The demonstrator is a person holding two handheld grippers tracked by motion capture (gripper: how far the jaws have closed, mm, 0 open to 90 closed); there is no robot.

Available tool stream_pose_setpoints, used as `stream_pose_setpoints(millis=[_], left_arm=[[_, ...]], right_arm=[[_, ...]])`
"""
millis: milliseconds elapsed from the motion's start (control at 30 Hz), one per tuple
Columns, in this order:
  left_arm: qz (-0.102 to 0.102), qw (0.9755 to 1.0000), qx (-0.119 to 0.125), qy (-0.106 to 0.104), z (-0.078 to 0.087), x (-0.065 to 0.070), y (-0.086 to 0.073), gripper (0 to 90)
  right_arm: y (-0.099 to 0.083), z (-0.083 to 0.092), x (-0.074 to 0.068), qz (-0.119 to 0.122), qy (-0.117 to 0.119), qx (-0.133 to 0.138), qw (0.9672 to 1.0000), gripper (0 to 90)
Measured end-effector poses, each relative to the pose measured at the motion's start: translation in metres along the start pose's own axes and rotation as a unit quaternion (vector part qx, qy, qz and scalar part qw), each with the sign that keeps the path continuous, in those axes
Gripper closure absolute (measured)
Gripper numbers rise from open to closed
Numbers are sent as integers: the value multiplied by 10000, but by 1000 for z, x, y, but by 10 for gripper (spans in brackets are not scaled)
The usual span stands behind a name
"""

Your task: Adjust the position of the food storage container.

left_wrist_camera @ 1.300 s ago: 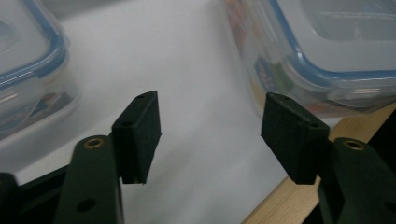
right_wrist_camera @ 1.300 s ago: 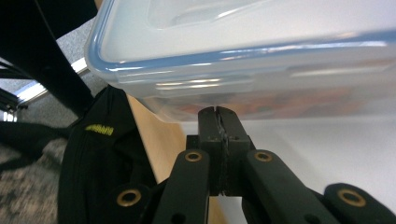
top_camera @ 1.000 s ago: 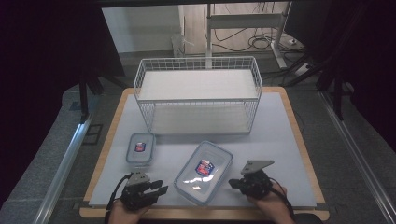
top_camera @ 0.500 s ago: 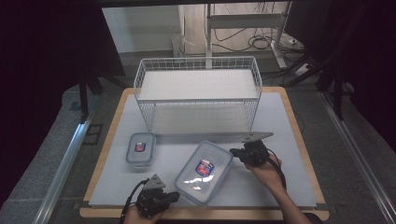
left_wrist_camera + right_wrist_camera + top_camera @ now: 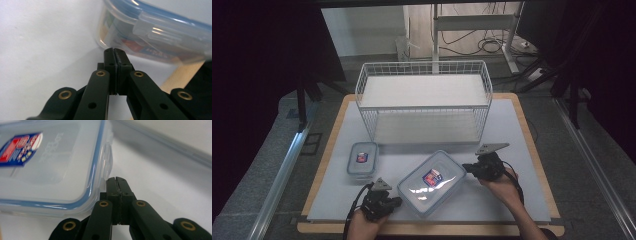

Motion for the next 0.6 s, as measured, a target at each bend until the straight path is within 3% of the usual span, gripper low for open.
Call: stream_pose_setpoints(millis=[67,200,367,600], left_arm=[[-4,9999,22,129,-1,-4,4,898],[28,9997,28,250,-5,-10,12,900],[56,9991,26,422,-13,-21,28,900],[202,9988,96,441,-27,-38,52,900]], right_arm=[[-4,2,-4,108,14,-113,9999,899],[-11,6,-11,235,-196,-256,9992,899],[-15,10,-13,130,-263,-238,9993,899],[-18,16,-17,105,-268,-220,9993,899]])
Point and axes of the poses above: each handheld gripper's, and its own axes: z roughly backward along the jaws, y roughly out of its top, x roughly to its right, the point moved 4 cm from there along -z, roughly forward along the jaws, and after that the axes turned 1 degree about x, right-handed, at the moved point
